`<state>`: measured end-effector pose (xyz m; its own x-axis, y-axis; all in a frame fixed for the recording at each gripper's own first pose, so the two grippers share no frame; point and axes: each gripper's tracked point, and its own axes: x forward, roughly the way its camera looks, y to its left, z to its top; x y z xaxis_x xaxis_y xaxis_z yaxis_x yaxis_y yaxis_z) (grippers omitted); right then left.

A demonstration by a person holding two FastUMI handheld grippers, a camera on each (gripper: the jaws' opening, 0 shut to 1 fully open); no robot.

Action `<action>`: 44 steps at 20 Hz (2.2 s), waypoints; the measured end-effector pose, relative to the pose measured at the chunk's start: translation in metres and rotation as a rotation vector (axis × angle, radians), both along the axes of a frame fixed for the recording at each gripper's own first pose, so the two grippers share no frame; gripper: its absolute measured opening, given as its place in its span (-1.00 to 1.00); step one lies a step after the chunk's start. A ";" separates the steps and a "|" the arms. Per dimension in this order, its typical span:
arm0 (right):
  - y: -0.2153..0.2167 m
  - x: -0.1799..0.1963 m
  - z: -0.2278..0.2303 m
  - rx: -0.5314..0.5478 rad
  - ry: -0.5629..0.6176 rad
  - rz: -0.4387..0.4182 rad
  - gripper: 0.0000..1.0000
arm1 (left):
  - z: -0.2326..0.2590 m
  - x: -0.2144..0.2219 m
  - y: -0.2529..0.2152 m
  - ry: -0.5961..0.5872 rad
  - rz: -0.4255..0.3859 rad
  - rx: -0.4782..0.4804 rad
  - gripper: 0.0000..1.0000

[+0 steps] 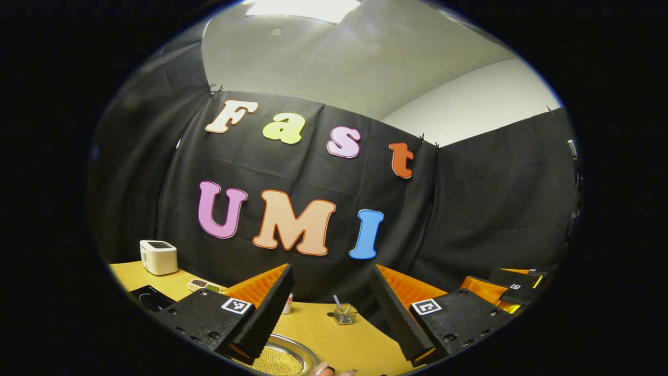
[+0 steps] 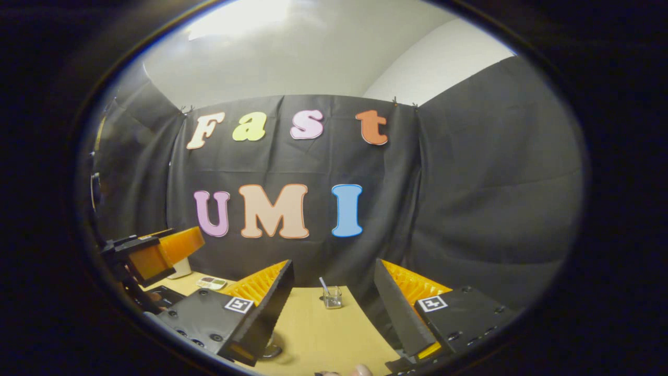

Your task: First push the handle of the pot to place it horizontally, then grasp the pot with both hands and set it on the induction cooktop.

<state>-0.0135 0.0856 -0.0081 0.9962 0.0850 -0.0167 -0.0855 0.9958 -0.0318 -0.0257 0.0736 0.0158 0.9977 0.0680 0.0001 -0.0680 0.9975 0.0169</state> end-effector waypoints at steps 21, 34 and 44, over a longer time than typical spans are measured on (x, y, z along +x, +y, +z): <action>0.055 0.007 -0.041 0.115 0.120 0.170 0.96 | -0.014 -0.045 0.072 0.095 0.194 0.014 0.91; 0.100 0.013 -0.029 0.086 0.063 0.193 0.87 | -0.002 -0.036 0.090 0.085 0.135 0.052 0.84; 0.128 0.003 -0.044 0.063 0.110 0.218 0.17 | 0.011 -0.055 0.118 0.060 0.167 0.076 0.92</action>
